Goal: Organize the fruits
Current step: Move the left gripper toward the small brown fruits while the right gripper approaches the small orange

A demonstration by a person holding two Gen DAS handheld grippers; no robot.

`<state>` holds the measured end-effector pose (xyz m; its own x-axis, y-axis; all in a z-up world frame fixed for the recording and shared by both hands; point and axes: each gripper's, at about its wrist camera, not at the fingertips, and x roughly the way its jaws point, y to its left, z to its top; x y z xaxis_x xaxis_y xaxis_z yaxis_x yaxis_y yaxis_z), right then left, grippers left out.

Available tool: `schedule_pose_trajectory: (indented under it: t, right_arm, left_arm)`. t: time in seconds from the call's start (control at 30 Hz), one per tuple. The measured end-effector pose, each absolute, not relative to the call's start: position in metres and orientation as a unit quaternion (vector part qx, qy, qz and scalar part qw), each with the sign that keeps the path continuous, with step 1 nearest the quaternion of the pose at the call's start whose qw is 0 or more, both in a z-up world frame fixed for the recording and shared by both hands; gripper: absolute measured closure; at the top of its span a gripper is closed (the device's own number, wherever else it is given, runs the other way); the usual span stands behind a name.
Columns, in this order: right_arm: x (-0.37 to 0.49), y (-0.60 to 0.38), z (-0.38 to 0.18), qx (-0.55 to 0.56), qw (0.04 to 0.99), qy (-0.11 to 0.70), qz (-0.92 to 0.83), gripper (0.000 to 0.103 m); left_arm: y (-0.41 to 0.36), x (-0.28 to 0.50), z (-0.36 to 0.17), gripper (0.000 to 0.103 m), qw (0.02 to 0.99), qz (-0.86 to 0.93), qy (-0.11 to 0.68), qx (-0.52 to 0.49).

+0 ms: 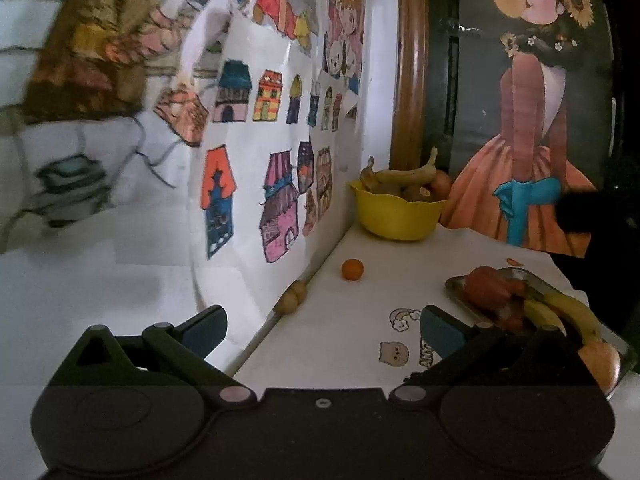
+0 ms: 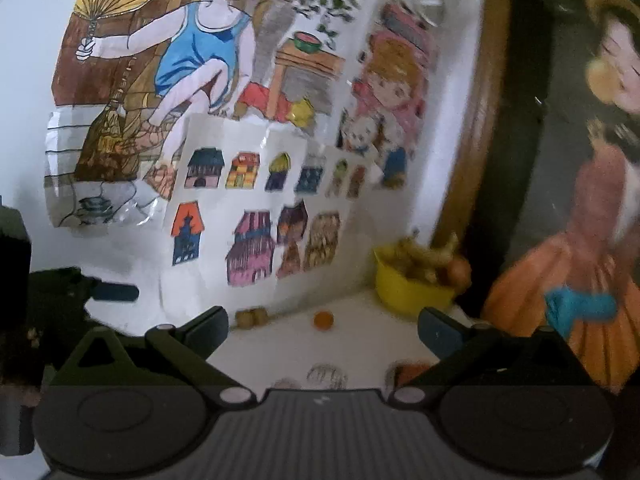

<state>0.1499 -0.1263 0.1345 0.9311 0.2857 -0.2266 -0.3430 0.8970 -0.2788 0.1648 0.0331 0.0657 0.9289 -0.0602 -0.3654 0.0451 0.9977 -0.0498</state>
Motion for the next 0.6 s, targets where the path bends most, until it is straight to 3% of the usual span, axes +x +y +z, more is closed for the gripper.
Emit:
schedule_pose_trajectory:
  t: [0.6]
  right_arm:
    - [0.371,-0.139,0.103,-0.183,0.915,0.194,0.304,0.000]
  left_arm:
    - [-0.009,0.267,0.027,0.001,0.967,0.094,0.230,-0.051]
